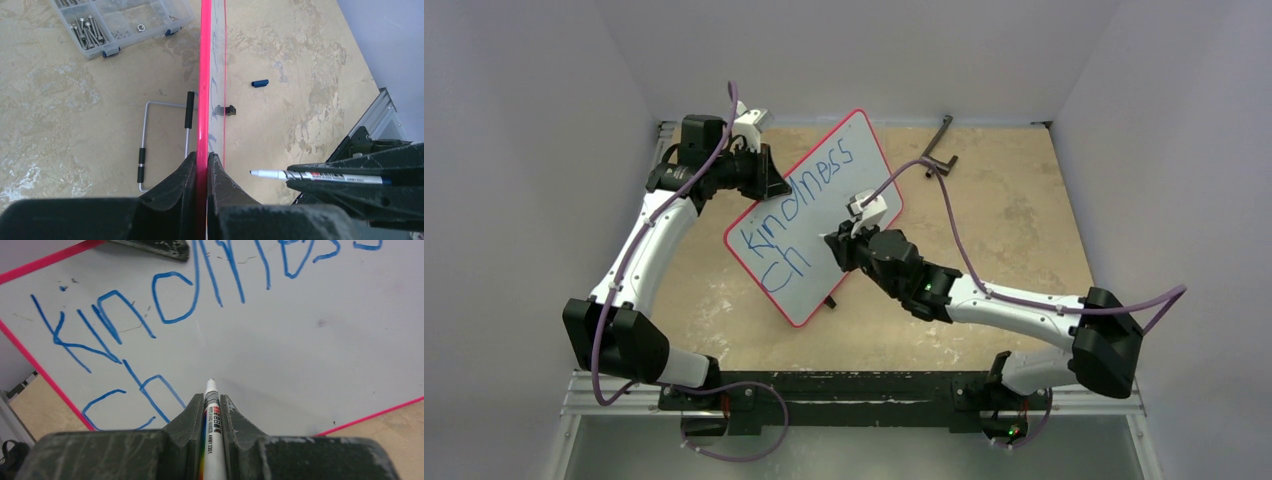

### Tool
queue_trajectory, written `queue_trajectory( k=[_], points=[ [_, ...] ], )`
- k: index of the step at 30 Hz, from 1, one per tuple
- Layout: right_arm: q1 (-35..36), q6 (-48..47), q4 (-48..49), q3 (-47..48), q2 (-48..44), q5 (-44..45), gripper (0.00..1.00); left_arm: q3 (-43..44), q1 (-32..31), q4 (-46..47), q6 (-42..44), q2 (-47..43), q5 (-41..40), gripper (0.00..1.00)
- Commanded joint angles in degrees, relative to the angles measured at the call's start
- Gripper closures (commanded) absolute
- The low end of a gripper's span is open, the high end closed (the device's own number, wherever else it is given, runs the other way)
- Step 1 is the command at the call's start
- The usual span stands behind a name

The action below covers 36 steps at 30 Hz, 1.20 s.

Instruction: Write a sentence on the whiteboard

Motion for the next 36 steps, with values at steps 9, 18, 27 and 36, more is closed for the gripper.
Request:
queue_trajectory(
  k=[9, 18, 27, 36],
  points=[
    [-6.5, 4.2, 9.3, -5.8, -4.6, -11.6, 1.00, -0.4, -0.8, -2.5, 1.4, -1.0, -0.9, 1.00],
    [-8.3, 5.6, 10.7, -7.2, -5.0, -12.9, 1.00, -0.4, -0.8, -2.4, 1.2, -1.1, -0.6, 1.00],
    [-9.2, 4.4, 17.2, -10.8, -5.7, -14.5, 1.00, -0.5, -0.8, -2.5, 1.3, -1.0, -0.6, 1.00],
    [-9.2, 2.7, 19.9, -10.5, -3.3, -17.9, 1.00, -0.5, -0.8, -2.5, 1.4, -1.1, -0.9, 1.00]
  ],
)
